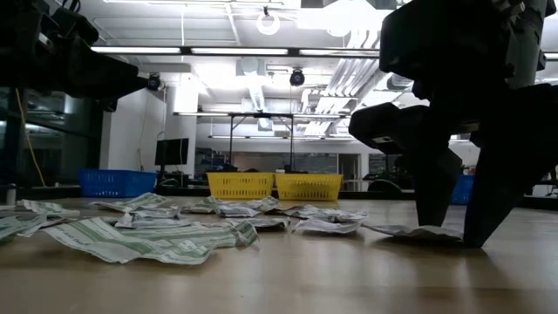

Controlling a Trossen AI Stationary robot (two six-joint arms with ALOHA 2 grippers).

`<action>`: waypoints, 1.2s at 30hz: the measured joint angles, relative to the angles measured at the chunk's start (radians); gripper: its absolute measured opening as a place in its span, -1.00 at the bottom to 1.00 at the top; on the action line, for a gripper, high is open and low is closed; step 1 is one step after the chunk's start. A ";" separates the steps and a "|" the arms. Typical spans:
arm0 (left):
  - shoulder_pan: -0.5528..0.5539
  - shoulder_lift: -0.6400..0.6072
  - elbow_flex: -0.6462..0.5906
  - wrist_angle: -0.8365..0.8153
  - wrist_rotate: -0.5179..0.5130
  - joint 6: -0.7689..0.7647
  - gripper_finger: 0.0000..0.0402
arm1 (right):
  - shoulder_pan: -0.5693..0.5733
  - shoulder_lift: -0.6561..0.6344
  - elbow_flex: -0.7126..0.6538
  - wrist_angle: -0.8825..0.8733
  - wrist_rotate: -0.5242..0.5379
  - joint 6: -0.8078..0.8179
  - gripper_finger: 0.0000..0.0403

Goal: Pick & Place First Aid Supplies
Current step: Put the black towelette pack into the right blue bin

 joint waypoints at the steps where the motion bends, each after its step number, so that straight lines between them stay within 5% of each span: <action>1: 0.000 0.000 0.000 0.000 0.000 0.000 -0.14 | 0.000 0.000 0.000 0.000 0.000 0.001 -0.47; 18: 0.000 0.000 0.000 0.000 0.000 0.000 -0.14 | 0.000 -0.058 -0.010 -0.060 0.008 0.158 -0.96; 23: 0.000 0.000 0.000 0.000 0.000 0.000 -0.14 | 0.000 -0.085 -0.011 -0.106 0.029 0.195 -0.96; 36: 0.000 0.000 0.000 0.000 0.000 0.000 -0.14 | -0.076 -0.214 -0.013 -0.583 0.262 0.546 -0.99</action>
